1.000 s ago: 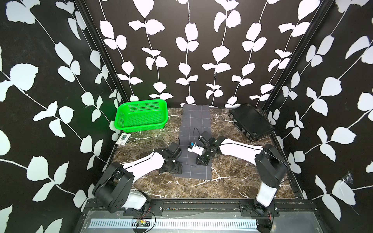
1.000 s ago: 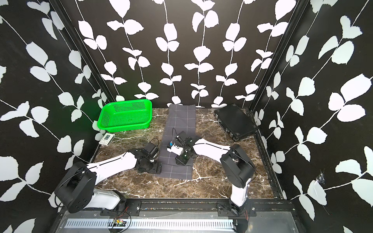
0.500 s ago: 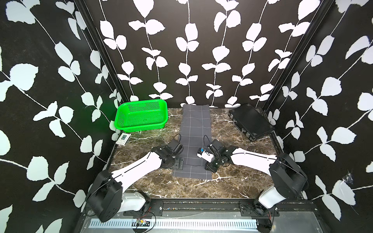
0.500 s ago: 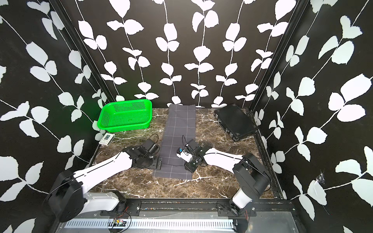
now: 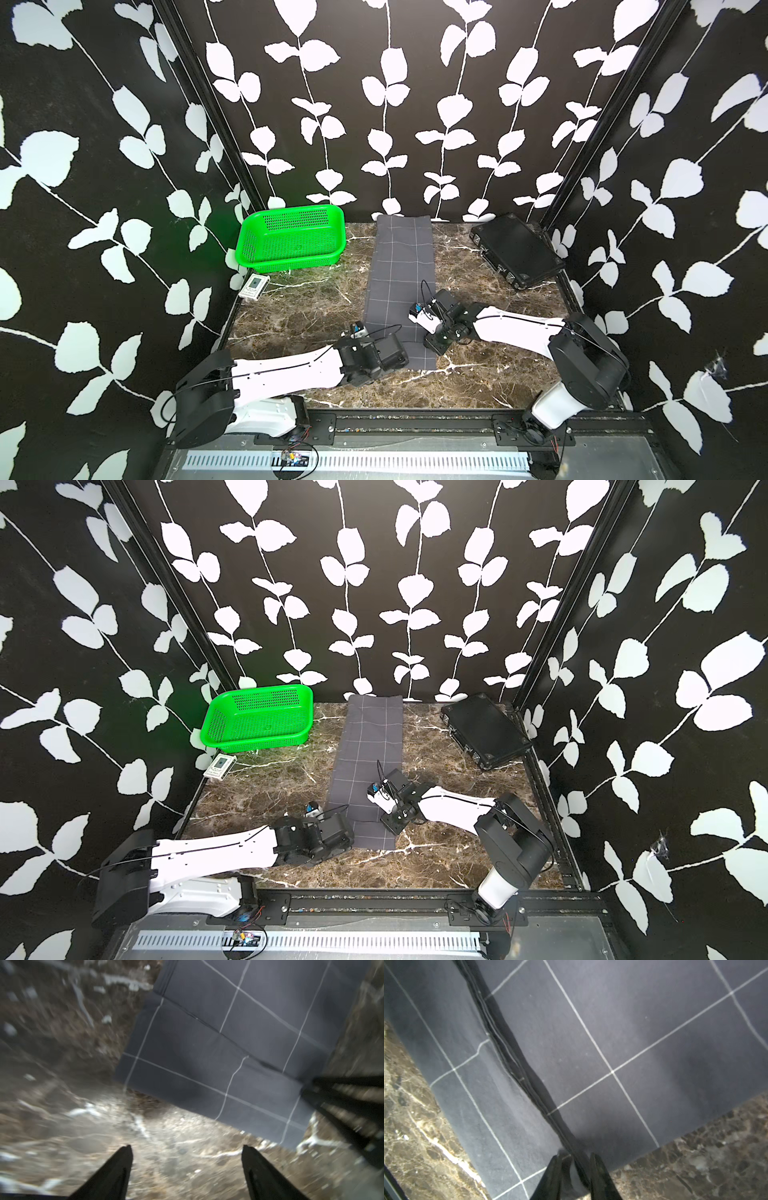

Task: Roll up the pillowcase
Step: Roll the pillowcase at the center of the board.

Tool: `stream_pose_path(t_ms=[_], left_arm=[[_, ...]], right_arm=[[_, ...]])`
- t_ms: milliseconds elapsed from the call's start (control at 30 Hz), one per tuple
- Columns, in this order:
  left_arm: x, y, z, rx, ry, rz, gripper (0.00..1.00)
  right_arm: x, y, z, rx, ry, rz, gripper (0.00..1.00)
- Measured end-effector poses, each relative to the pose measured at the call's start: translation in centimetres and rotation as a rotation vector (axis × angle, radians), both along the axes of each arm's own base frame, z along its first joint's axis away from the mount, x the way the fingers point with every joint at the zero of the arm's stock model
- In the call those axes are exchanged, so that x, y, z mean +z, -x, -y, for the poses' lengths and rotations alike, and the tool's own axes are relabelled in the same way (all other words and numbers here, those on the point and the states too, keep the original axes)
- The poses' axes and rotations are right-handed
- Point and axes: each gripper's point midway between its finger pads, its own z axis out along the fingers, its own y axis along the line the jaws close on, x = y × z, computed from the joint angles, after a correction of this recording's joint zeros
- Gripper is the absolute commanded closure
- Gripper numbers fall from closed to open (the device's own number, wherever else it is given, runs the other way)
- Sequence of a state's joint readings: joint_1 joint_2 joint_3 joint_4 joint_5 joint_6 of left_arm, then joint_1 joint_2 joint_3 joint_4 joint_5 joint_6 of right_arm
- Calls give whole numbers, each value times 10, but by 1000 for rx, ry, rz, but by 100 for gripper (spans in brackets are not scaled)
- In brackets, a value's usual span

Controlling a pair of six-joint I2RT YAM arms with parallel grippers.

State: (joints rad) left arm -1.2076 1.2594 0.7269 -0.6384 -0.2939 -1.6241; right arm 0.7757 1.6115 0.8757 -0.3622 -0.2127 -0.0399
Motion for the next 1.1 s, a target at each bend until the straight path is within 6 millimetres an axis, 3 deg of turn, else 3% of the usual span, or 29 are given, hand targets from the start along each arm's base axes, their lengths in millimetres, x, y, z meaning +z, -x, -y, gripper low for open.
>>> stream_pose_path(t_ms=[133, 333, 567, 633, 700, 767, 933, 1100], left_arm=[[-15, -1, 7, 199, 91, 14, 31], [-29, -7, 4, 332, 108, 62, 41], [-38, -16, 8, 385, 138, 98, 50], [-39, -19, 11, 395, 155, 104, 59], [-40, -21, 13, 405, 165, 105, 76], [-45, -21, 13, 411, 160, 95, 84], [-46, -22, 13, 419, 161, 93, 85], [-45, -24, 11, 435, 153, 76, 94]], right_arm=[[2, 0, 2, -9, -3, 6, 73], [9, -2, 1, -14, -17, 28, 74], [9, -2, 1, -14, -20, 30, 73], [9, -2, 1, -14, -20, 30, 73], [11, -2, 0, -15, -23, 33, 73], [15, -3, 0, -14, -32, 41, 72], [32, -4, -3, -10, -75, 72, 71], [48, 0, -6, 3, -126, 94, 70]])
